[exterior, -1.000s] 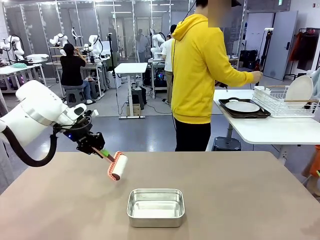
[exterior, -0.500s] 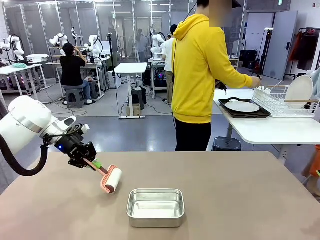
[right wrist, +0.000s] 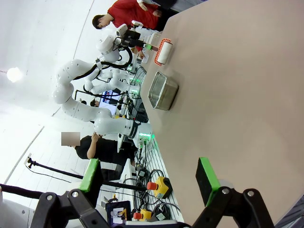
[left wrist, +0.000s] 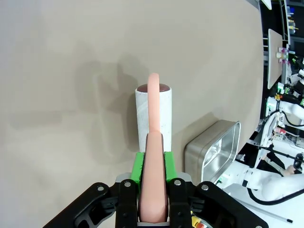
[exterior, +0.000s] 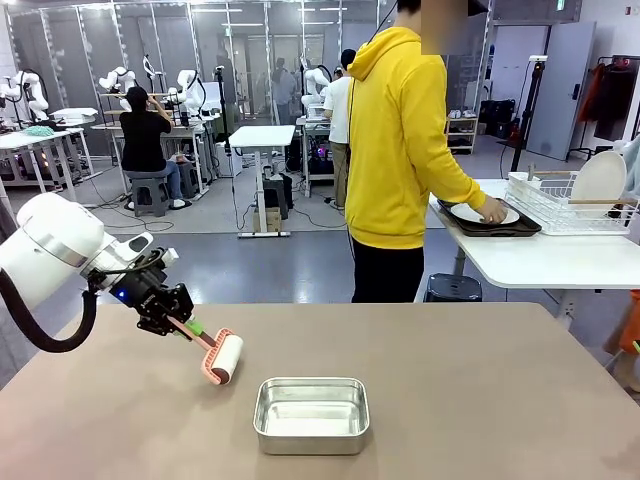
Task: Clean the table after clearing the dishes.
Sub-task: When the right (or left) Handle tray is removed, use the right hand (or left hand) to clean the right (or left) side of the table with the Lint Roller.
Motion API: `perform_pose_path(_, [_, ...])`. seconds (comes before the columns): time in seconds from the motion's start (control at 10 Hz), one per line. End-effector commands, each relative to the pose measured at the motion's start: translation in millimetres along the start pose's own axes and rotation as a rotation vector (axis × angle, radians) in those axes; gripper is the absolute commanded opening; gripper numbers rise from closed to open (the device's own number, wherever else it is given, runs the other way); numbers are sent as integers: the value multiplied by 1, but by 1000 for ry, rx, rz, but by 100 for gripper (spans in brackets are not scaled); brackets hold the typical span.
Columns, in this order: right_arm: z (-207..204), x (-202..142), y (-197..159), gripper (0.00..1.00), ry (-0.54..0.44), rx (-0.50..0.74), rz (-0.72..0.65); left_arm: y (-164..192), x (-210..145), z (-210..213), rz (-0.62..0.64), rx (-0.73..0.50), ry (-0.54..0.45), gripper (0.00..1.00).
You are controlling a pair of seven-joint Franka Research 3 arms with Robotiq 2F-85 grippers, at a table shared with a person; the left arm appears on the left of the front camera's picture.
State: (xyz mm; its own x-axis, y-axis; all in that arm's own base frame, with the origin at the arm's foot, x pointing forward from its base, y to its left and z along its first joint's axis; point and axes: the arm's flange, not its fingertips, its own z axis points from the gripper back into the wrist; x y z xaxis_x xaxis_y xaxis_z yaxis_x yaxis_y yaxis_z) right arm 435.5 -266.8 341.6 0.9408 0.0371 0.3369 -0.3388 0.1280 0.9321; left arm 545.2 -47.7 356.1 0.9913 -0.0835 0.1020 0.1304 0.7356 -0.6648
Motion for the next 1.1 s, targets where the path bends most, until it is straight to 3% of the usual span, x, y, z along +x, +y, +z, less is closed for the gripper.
perform_pose_path(0.0, [-1,0,3,100,-1,1,3,0,-2,1,-1,-5,13,21])
perform_pose_path(0.4, [-1,0,3,100,-1,1,3,3,0,-1,-32,2,26,21])
perform_pose_path(1.0, [-1,0,3,100,-1,1,3,77,-18,-15,109,-89,27,21])
